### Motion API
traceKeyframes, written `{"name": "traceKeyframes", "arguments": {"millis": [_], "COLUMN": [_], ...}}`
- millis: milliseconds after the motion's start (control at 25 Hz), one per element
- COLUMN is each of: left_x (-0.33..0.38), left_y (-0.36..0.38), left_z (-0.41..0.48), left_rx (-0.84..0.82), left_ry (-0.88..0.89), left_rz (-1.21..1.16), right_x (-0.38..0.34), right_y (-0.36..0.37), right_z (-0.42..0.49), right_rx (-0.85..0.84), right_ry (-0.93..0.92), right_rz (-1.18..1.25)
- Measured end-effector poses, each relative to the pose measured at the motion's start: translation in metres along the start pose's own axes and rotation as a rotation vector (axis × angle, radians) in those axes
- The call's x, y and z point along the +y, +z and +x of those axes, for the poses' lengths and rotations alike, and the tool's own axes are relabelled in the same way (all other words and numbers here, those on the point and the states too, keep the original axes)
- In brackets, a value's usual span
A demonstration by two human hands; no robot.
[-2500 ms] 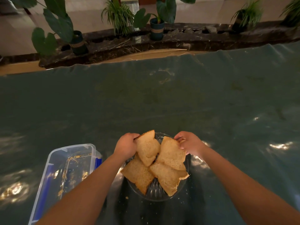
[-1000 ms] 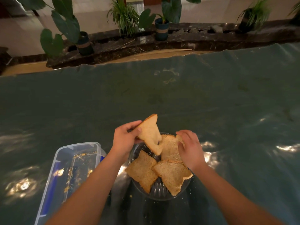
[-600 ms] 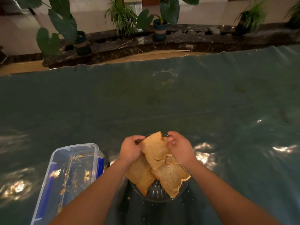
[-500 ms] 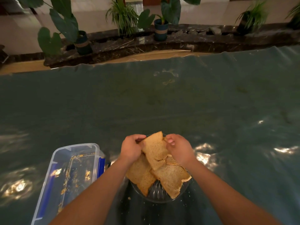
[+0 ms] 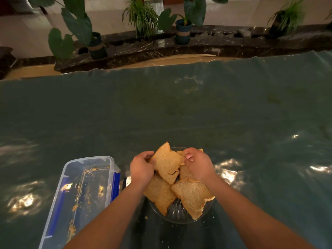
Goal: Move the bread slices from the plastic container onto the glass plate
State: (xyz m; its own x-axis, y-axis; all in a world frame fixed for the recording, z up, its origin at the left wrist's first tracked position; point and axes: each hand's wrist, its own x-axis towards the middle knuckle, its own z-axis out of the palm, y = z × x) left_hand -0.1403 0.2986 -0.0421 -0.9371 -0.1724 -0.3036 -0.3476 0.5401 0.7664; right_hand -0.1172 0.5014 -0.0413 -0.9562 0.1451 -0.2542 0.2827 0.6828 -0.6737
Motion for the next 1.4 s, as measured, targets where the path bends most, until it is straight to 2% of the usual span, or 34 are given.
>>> {"name": "traceKeyframes", "arguments": {"millis": [360,560,680,840,1000,1080,1320,1400], "left_x": [0.007,0.003,0.002,0.002,0.005,0.006,0.002,0.007], "left_y": [-0.007,-0.008,-0.007,-0.010,-0.009,-0.008,-0.015,-0.019], "left_z": [-0.002,-0.003,-0.004,-0.002,0.000,0.001,0.001,0.003], "left_rx": [-0.048,-0.031,-0.043,-0.057,-0.102,-0.088,-0.078,-0.024], "left_ry": [0.116,0.184,0.185,0.132,0.140,0.160,0.115,0.128], "left_rz": [0.277,0.418,0.414,0.288,0.335,0.367,0.291,0.244], "right_x": [-0.002,-0.002,-0.002,-0.006,-0.002,0.000,-0.002,-0.002], "right_y": [0.001,0.003,0.001,0.000,0.002,0.003,-0.004,-0.008], "right_z": [0.001,0.001,-0.001,-0.002,-0.003,-0.004,-0.009,-0.009], "right_rx": [0.059,0.061,0.075,0.167,0.087,0.088,0.125,0.137], "right_ry": [0.013,0.021,0.026,0.012,0.098,0.078,0.026,0.025], "right_rz": [0.160,0.134,0.120,0.174,0.055,0.000,0.060,0.075]}}
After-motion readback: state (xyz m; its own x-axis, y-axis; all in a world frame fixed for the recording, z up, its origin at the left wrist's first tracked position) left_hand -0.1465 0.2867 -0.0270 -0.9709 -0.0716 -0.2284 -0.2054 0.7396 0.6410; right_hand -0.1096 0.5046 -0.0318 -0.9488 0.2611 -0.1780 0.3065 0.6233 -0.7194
